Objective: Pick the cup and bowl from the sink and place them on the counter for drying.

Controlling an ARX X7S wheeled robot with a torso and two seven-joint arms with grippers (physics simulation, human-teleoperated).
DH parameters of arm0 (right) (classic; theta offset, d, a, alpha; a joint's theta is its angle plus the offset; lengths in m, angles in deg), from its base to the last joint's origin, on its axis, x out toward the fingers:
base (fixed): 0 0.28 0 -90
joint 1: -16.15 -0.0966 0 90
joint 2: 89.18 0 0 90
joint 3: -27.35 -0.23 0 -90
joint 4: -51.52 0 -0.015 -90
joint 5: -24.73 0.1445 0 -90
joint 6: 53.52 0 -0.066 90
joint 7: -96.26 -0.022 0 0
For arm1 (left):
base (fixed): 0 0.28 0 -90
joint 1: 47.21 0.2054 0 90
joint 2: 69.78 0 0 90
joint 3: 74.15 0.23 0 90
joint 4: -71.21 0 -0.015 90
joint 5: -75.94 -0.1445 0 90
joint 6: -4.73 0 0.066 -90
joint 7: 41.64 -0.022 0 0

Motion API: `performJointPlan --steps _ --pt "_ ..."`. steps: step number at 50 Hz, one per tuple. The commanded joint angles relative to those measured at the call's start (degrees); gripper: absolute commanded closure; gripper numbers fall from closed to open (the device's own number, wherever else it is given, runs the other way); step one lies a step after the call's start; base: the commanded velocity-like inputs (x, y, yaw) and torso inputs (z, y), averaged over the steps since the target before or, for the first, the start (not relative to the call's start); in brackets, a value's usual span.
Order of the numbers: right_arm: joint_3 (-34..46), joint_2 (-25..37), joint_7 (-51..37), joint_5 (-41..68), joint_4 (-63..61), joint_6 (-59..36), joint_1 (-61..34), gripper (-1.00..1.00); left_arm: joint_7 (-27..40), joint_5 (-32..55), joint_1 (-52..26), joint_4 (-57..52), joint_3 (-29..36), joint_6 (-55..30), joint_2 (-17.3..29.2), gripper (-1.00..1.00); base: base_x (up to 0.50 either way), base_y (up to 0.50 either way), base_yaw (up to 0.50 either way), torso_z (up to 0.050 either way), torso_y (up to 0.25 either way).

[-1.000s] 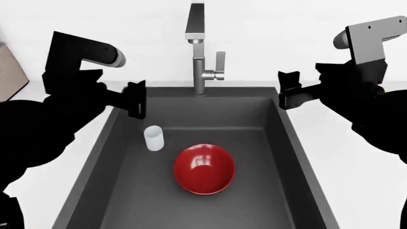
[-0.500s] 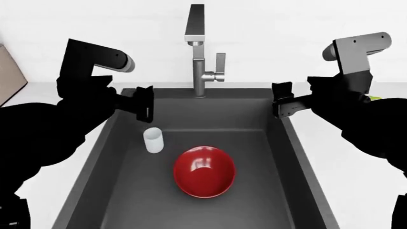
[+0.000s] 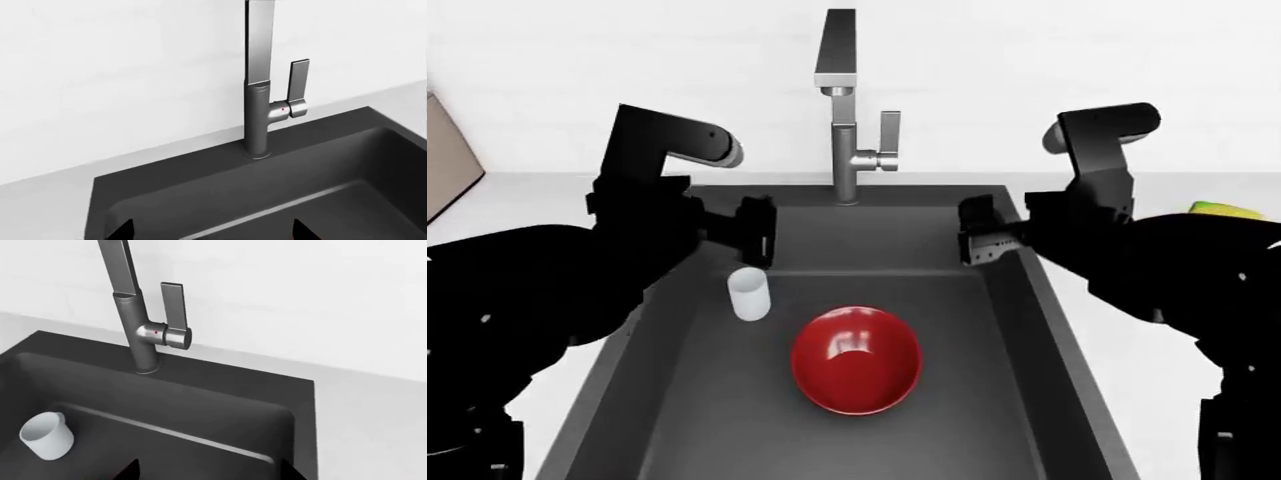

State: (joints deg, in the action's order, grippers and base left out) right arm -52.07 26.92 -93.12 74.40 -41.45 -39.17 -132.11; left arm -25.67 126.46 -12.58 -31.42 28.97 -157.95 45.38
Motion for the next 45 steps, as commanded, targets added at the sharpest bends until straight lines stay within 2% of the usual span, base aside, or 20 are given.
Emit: performJointPlan --steps 1,15,19,21,30,34,45 --pt "-0.1 0.2 -0.7 -0.6 -0.3 1.6 0.1 -1.0 0.6 -2.8 0.6 4.6 3.0 3.2 -3.5 -1.0 0.0 0.0 0.0 0.0 0.0" --pt "-2.2 2.1 -3.8 -1.5 -3.4 2.6 -1.0 -1.0 2.1 -10.0 0.5 15.9 8.9 9.6 -8.6 -1.0 0.0 0.0 0.0 0.0 0.0" --pt "-4.0 3.0 -5.2 -0.7 -5.0 1.5 -1.1 -1.0 3.3 -9.5 0.9 18.9 6.7 10.1 -9.8 -1.0 0.0 0.0 0.0 0.0 0.0" --pt "-1.8 4.1 -4.3 -1.4 -6.2 1.5 -1.3 -1.0 2.6 -9.8 0.4 20.8 6.8 11.0 -10.3 -1.0 0.0 0.0 0.0 0.0 0.0" --pt "-3.3 3.9 -5.4 -0.5 -6.8 1.4 -0.6 -1.0 2.5 -11.4 -1.1 29.0 6.6 15.0 -13.5 -1.0 0.0 0.0 0.0 0.0 0.0" --pt "-3.3 4.1 -5.4 -0.4 -6.9 1.6 -0.5 -1.0 4.9 -12.3 -1.3 31.2 6.1 15.0 -14.3 -1.0 0.0 0.0 0.0 0.0 0.0" --pt "-3.1 3.9 -5.5 0.1 -7.4 1.7 0.8 -1.0 6.1 -13.5 0.0 35.9 4.8 19.7 -15.4 -1.0 0.0 0.0 0.0 0.0 0.0"
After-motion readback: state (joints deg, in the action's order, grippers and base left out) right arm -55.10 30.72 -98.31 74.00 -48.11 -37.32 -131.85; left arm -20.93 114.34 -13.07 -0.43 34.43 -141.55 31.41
